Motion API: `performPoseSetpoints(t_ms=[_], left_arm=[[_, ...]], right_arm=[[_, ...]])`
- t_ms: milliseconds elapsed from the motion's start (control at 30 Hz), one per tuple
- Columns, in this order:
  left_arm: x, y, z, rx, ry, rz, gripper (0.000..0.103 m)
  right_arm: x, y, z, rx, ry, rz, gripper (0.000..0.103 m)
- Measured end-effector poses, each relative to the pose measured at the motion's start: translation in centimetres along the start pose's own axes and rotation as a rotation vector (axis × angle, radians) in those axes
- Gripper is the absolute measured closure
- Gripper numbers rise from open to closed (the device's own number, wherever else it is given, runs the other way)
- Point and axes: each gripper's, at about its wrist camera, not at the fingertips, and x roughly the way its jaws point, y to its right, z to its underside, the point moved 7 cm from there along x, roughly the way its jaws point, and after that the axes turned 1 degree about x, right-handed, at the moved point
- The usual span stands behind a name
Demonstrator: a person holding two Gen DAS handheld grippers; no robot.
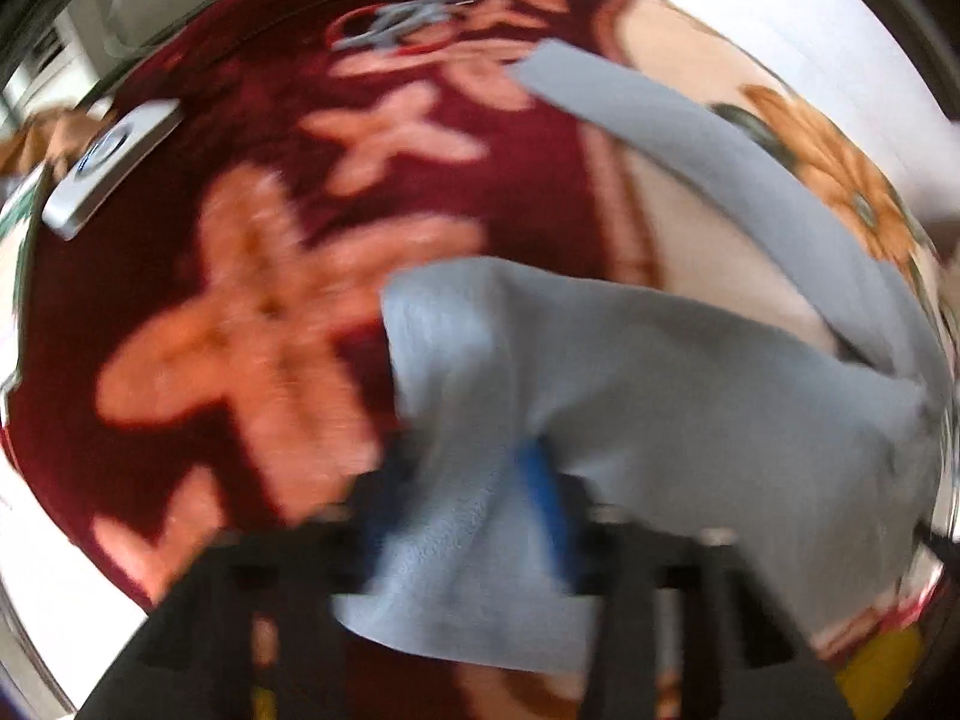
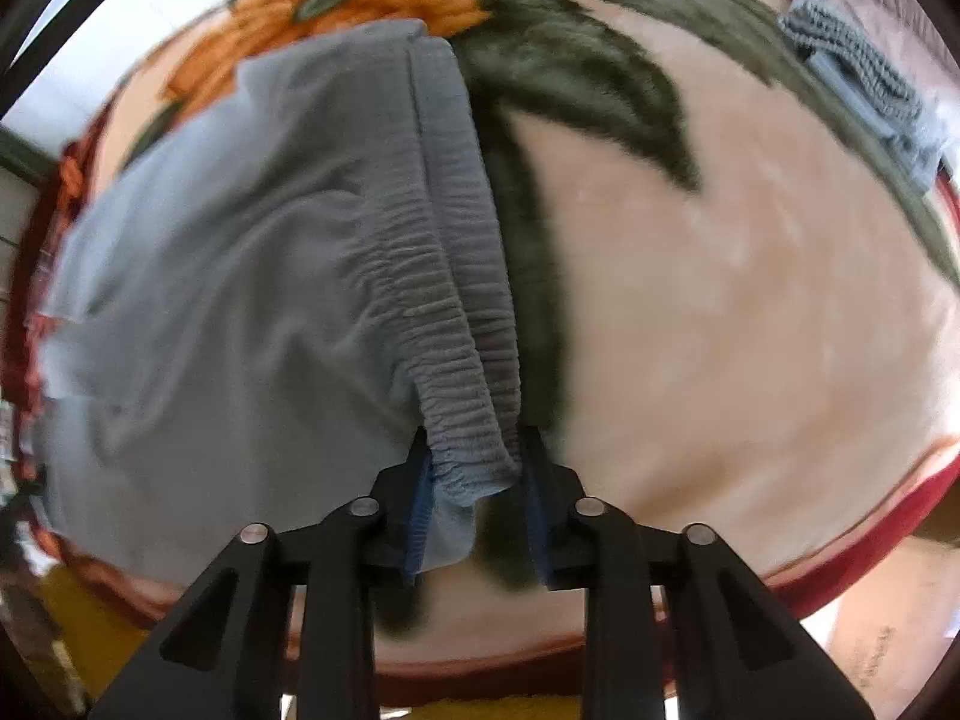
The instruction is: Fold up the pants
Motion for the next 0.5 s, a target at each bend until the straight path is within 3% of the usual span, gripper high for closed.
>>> performPoseSetpoints(t_ms=[33,200,500], left_arm=[[-0.4,0.7,0.1,0.026,0.003,0.013,0.094],[-2.3,1.0,0.5,0.062,0.035,0.017,0.095],[-4.5,-1.5,1.1,0.04,0.021,0.1,0.096]], right_arm=[[-0.5,0.0,0.2,-0.004,0.007,-0.002,0.077],[-3.1,0.6,1.1,-0.015,0.025,-0.033,0.078],[-5.5,1.1,2.4,-0.009,0.034,-0.097,0.078]])
